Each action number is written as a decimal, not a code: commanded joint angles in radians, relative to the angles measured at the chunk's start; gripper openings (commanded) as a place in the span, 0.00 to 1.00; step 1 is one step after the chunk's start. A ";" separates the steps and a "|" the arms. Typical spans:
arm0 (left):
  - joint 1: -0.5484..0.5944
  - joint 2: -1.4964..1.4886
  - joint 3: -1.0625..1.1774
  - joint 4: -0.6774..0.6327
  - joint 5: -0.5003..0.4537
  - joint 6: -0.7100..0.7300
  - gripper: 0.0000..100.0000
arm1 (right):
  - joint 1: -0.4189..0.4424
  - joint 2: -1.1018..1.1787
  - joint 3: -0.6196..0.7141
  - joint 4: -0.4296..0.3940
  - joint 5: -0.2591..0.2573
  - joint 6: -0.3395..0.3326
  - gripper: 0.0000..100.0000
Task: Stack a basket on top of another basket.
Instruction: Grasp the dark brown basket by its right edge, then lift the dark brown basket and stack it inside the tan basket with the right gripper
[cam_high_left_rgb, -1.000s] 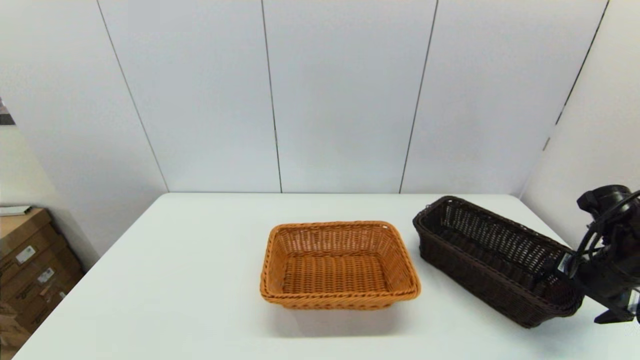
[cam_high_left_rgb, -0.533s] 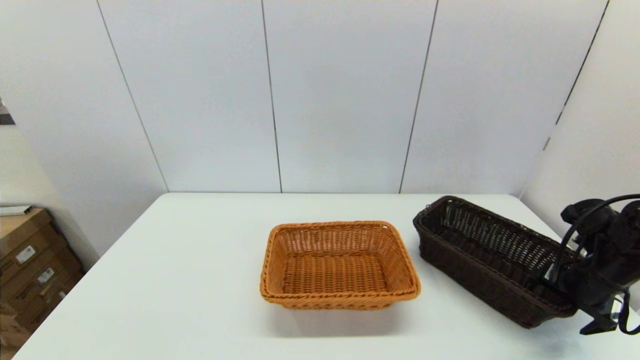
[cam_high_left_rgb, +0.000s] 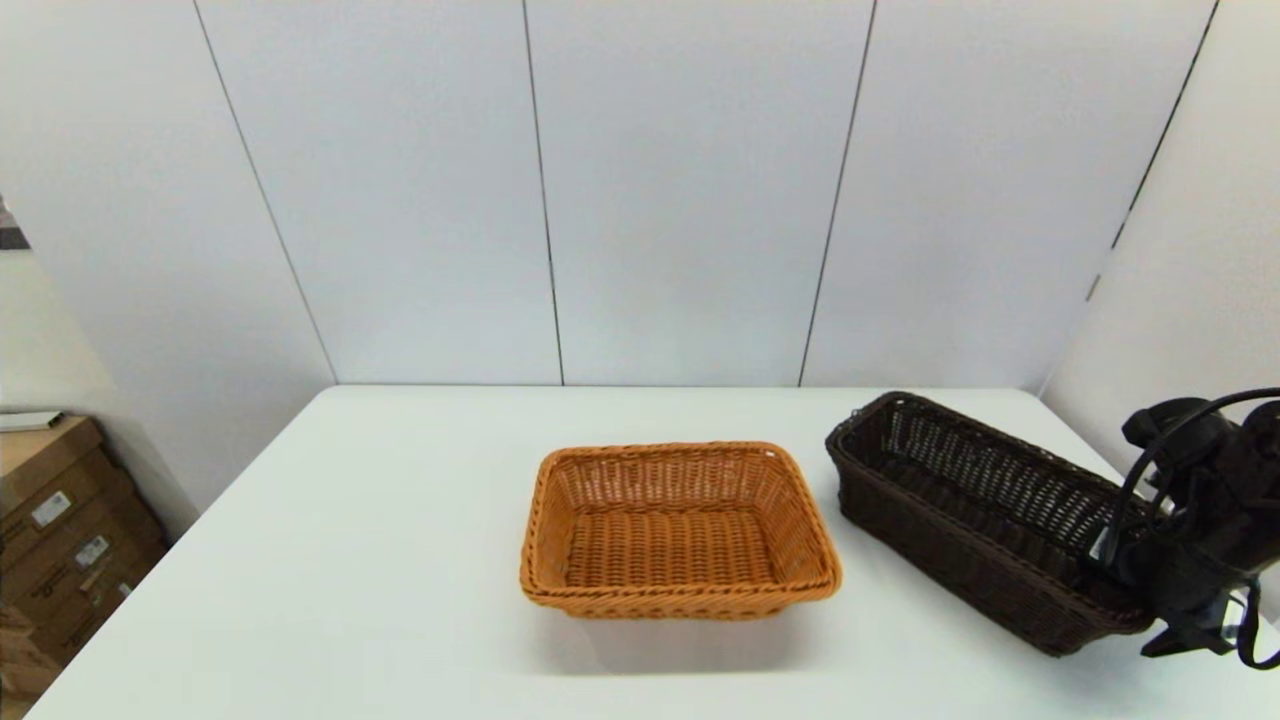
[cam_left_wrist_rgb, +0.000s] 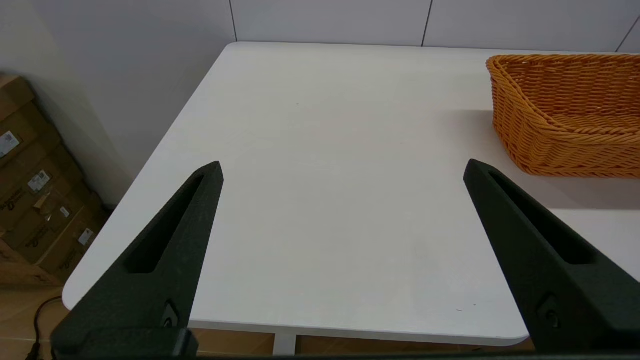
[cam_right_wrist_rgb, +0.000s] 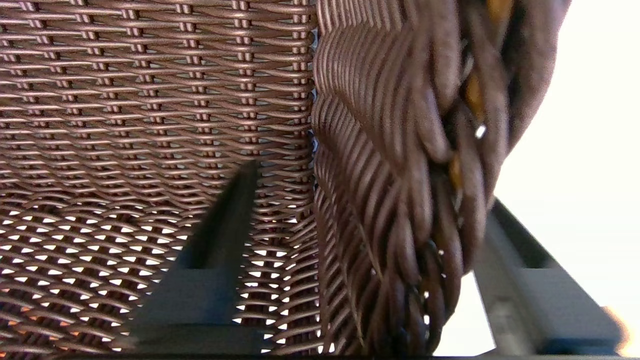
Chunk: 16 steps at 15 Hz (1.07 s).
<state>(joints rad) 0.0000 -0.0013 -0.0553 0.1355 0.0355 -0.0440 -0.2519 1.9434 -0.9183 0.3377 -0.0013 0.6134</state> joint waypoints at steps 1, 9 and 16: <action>0.000 0.000 0.000 0.001 0.000 0.000 1.00 | -0.007 -0.017 -0.008 0.003 0.001 0.005 0.00; 0.000 0.000 0.000 0.001 0.001 0.000 1.00 | -0.086 -0.043 -0.054 0.009 0.109 0.048 0.00; 0.000 0.000 0.000 0.001 0.000 0.000 1.00 | -0.113 -0.138 -0.200 0.144 0.176 0.075 0.00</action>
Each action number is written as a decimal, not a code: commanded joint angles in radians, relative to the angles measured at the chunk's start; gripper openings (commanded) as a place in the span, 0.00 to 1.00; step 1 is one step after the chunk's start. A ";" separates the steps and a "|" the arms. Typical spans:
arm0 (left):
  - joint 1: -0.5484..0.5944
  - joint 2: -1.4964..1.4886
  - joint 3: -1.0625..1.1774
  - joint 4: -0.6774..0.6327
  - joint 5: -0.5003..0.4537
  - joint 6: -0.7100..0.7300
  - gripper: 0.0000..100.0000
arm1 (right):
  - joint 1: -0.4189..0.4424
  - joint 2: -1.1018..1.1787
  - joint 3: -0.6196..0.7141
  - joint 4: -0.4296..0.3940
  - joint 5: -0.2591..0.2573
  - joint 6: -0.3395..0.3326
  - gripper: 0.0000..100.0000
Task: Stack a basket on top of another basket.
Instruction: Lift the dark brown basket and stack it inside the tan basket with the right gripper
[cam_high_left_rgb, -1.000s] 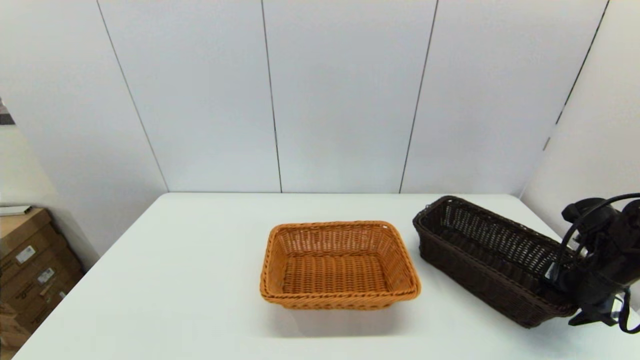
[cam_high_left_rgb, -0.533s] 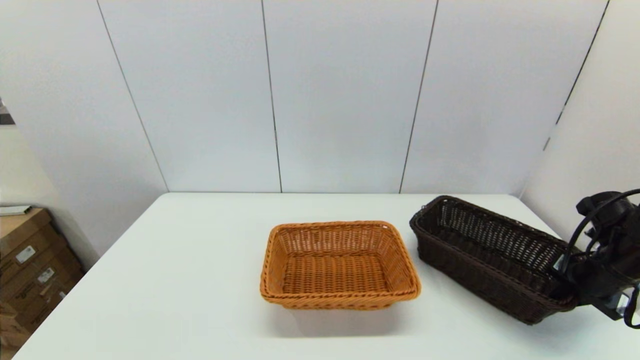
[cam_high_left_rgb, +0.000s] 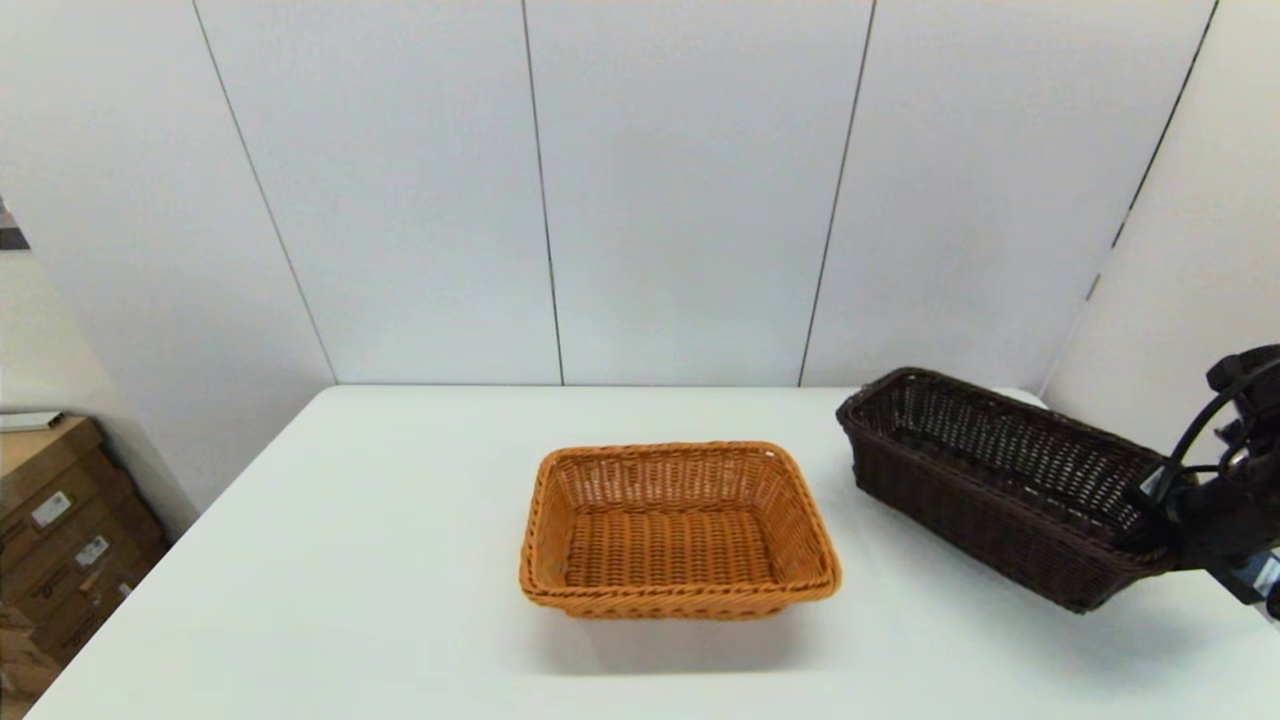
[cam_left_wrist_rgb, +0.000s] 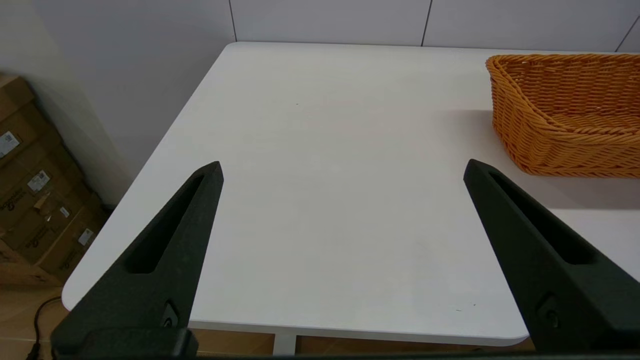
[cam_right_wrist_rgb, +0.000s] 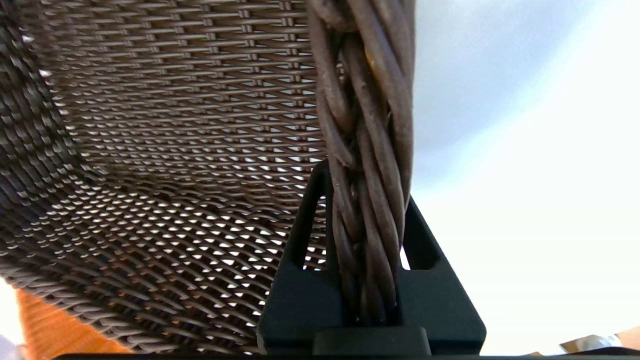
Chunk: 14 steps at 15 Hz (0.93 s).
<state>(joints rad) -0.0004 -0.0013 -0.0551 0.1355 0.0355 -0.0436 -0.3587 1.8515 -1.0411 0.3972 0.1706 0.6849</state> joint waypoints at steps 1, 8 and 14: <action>0.000 0.000 0.000 0.001 0.000 0.001 1.00 | -0.016 -0.058 -0.111 0.123 0.006 0.004 0.00; 0.000 0.000 0.000 0.001 0.000 -0.001 1.00 | 0.037 -0.225 -0.195 0.261 0.127 -0.022 0.00; 0.000 0.000 0.000 0.001 0.000 -0.001 1.00 | 0.250 -0.296 -0.208 0.302 0.125 -0.065 0.00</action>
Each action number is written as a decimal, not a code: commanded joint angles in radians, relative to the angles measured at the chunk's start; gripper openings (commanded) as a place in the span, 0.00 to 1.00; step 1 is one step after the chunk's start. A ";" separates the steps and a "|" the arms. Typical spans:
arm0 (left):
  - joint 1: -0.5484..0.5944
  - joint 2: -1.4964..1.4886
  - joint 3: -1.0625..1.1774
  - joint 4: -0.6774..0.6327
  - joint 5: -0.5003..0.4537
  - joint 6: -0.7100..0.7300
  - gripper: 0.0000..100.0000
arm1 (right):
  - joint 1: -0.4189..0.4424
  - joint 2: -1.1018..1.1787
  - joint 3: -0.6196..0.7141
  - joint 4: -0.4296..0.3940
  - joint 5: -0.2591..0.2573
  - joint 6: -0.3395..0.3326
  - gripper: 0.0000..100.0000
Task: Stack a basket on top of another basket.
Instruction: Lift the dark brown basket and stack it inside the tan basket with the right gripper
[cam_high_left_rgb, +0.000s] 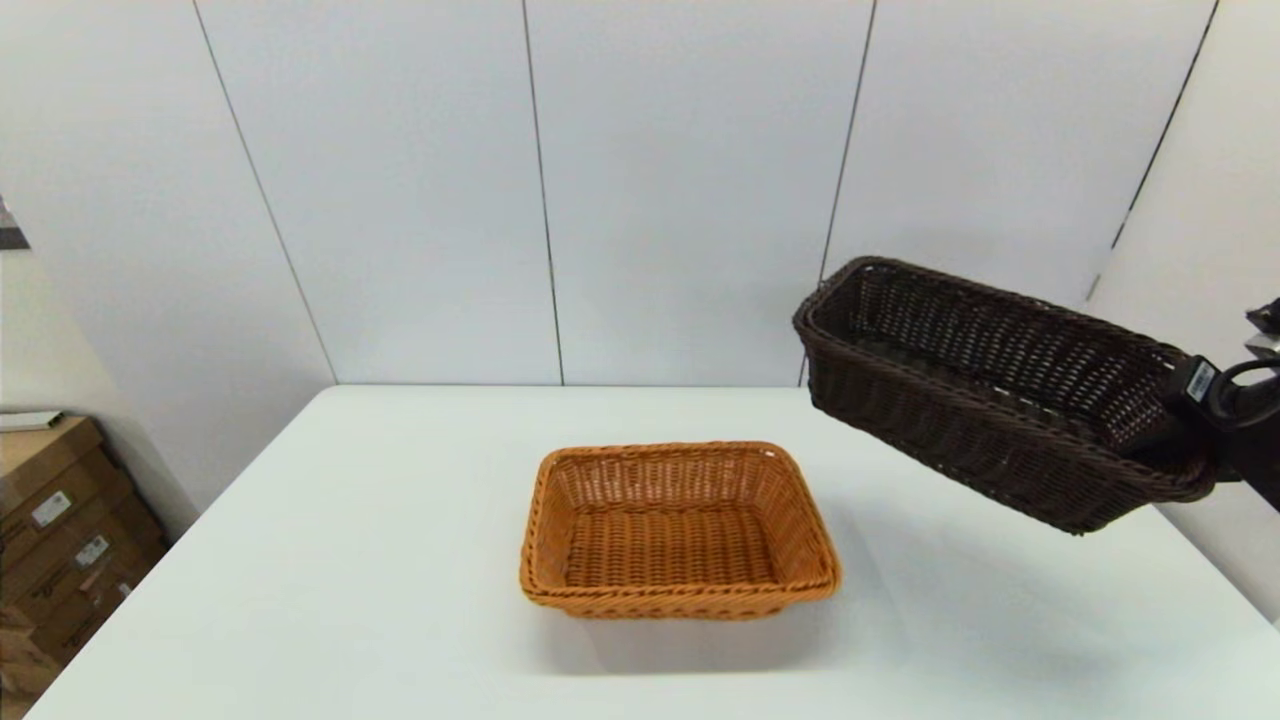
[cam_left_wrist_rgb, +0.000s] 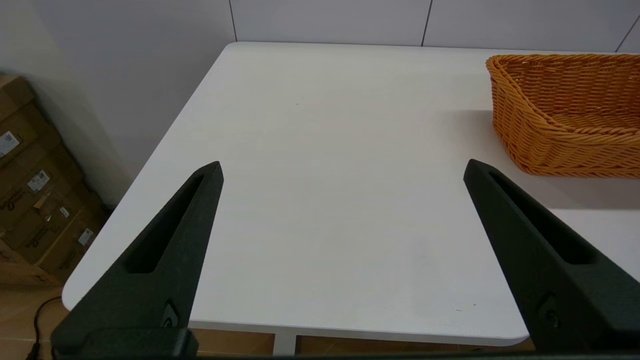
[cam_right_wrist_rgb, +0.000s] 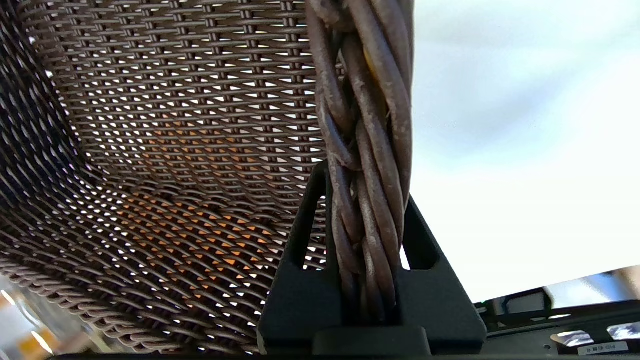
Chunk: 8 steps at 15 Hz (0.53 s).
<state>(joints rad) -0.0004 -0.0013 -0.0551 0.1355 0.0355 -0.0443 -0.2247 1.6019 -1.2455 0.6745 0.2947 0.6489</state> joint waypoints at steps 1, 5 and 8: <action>0.000 0.000 0.000 0.001 0.001 0.000 1.00 | 0.160 -0.046 -0.003 0.025 0.001 -0.026 0.00; 0.000 0.000 0.000 0.001 0.001 0.000 1.00 | 0.350 -0.037 -0.002 0.028 0.000 -0.014 0.00; 0.000 0.000 0.000 0.001 0.000 0.000 1.00 | 0.453 -0.010 -0.012 0.025 -0.006 -0.018 0.00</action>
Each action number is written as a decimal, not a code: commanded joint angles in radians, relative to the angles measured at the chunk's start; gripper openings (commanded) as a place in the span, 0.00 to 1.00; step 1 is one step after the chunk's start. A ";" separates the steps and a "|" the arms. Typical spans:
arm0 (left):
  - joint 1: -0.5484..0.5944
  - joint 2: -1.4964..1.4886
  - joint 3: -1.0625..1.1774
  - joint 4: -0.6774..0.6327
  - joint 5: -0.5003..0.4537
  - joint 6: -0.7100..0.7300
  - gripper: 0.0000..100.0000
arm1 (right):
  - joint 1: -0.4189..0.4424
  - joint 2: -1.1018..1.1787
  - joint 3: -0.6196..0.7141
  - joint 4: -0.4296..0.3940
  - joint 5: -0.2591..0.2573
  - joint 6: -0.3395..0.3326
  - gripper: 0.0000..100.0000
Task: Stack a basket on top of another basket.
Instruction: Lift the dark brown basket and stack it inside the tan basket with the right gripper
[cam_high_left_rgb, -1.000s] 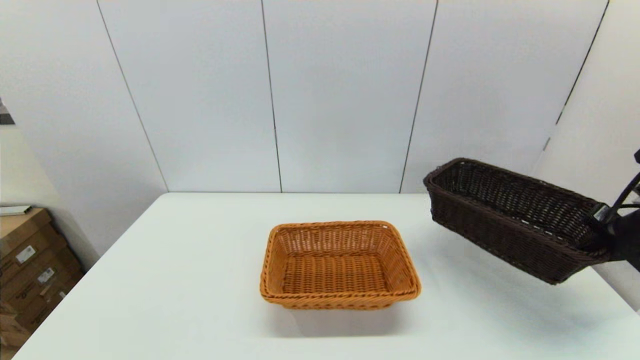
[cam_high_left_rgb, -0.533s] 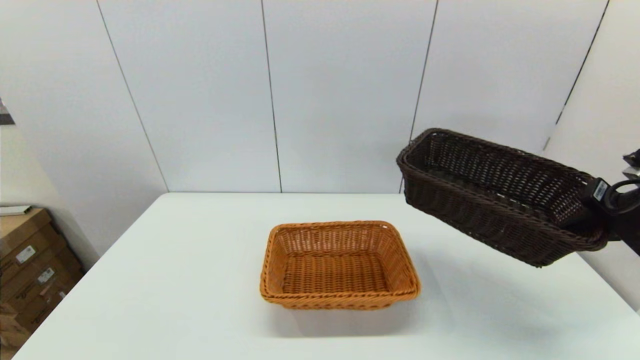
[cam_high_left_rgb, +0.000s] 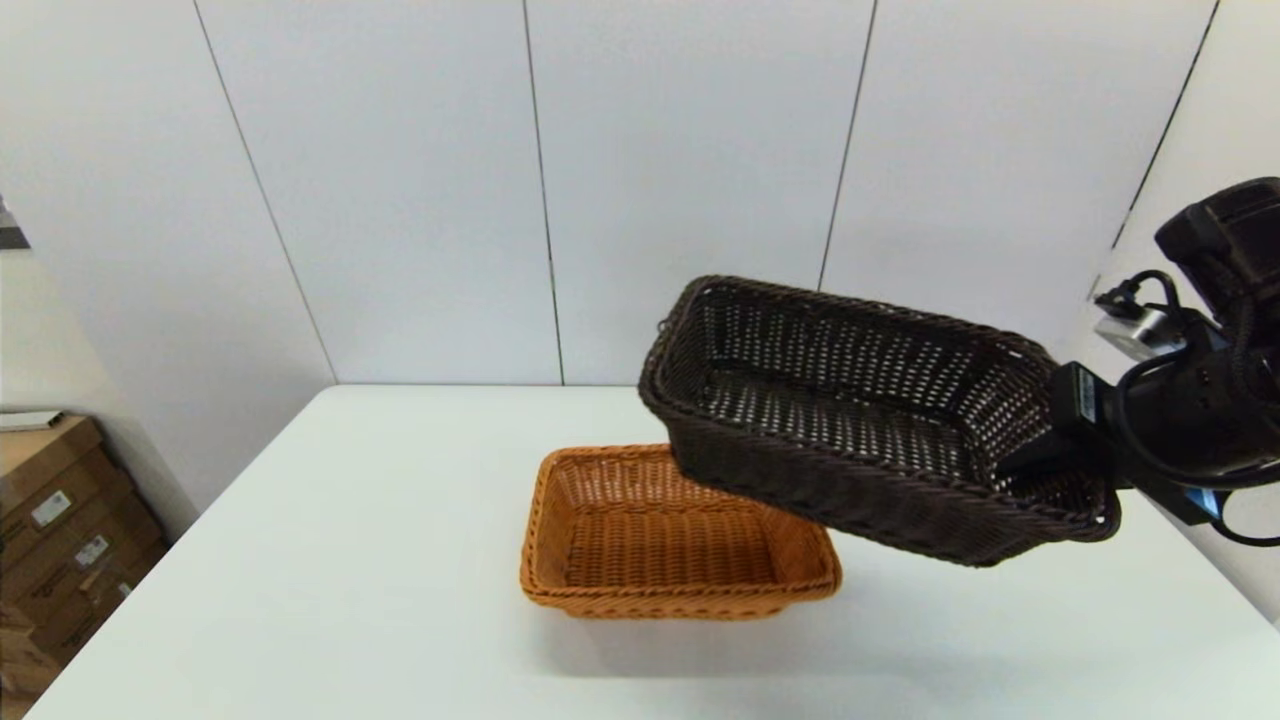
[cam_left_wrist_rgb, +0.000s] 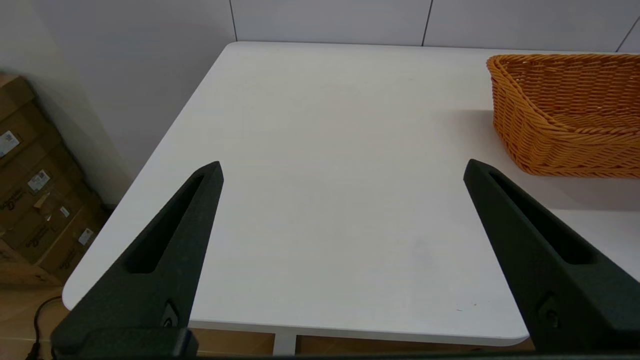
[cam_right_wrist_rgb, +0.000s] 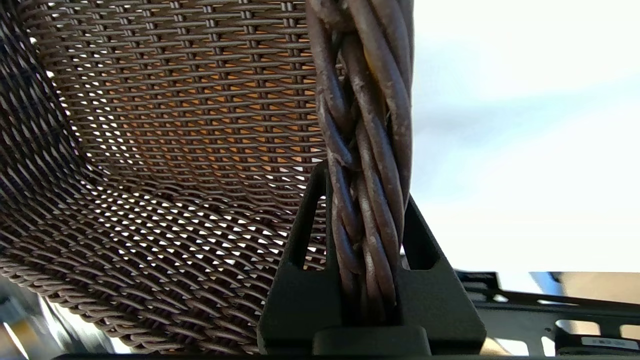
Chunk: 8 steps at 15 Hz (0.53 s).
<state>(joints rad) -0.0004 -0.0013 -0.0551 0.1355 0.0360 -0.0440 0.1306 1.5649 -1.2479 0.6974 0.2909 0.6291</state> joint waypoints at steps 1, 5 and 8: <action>0.000 0.000 0.000 0.001 -0.001 0.000 1.00 | 0.135 0.047 -0.013 0.002 -0.006 -0.002 0.00; 0.000 0.000 0.000 0.001 0.001 0.000 1.00 | 0.208 0.133 -0.081 0.004 -0.006 -0.005 0.00; 0.000 0.000 0.000 0.001 -0.001 0.000 1.00 | 0.224 0.207 -0.133 0.005 -0.030 -0.016 0.00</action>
<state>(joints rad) -0.0004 -0.0013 -0.0551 0.1355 0.0355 -0.0440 0.3426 1.7030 -1.3479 0.6979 0.2751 0.6153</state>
